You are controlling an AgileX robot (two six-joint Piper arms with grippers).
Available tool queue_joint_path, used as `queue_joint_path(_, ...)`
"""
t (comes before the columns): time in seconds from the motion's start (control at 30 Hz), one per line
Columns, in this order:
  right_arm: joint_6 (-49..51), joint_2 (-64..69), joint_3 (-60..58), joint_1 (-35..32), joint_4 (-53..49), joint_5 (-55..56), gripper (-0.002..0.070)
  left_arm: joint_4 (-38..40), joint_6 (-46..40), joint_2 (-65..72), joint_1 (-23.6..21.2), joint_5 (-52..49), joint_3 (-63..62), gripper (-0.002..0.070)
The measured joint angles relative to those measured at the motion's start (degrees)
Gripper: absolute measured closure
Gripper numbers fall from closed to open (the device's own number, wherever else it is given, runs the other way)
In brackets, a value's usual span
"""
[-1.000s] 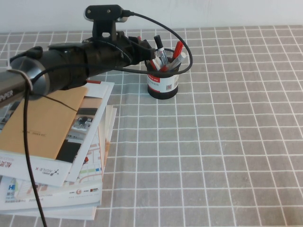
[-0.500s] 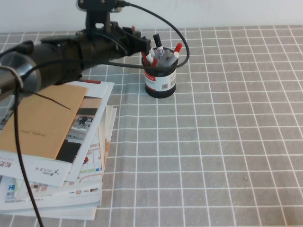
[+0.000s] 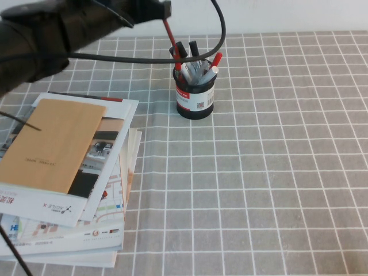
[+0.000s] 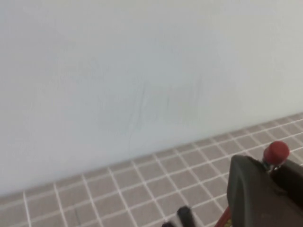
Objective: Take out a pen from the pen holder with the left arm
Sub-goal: 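Take a marker out of the pen holder and lay it on the table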
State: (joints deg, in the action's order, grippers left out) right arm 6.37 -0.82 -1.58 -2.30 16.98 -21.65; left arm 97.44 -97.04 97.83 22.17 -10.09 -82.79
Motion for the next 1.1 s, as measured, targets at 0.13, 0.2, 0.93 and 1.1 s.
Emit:
queue_joint_path(0.13,0.0,0.0,0.0,0.0,0.0,0.0,0.0689,-3.7,2.5,-4.2,0.0,-3.6,0.0,0.0649)
queue_joint_path(0.2,0.0,0.0,0.0,0.0,0.0,0.0,0.0689,-6.6,5.9,-6.7,0.0,-5.0,0.0,0.0649)
queue_joint_path(0.93,0.0,0.0,0.0,0.0,0.0,0.0,0.0689,-87.0,75.1,-9.3,0.5,-59.5,-9.1,0.0649)
queue_joint_path(1.1,0.0,0.0,0.0,0.0,0.0,0.0,0.0689,-89.5,79.1,-3.2,4.3,-60.7,-9.1,0.0649)
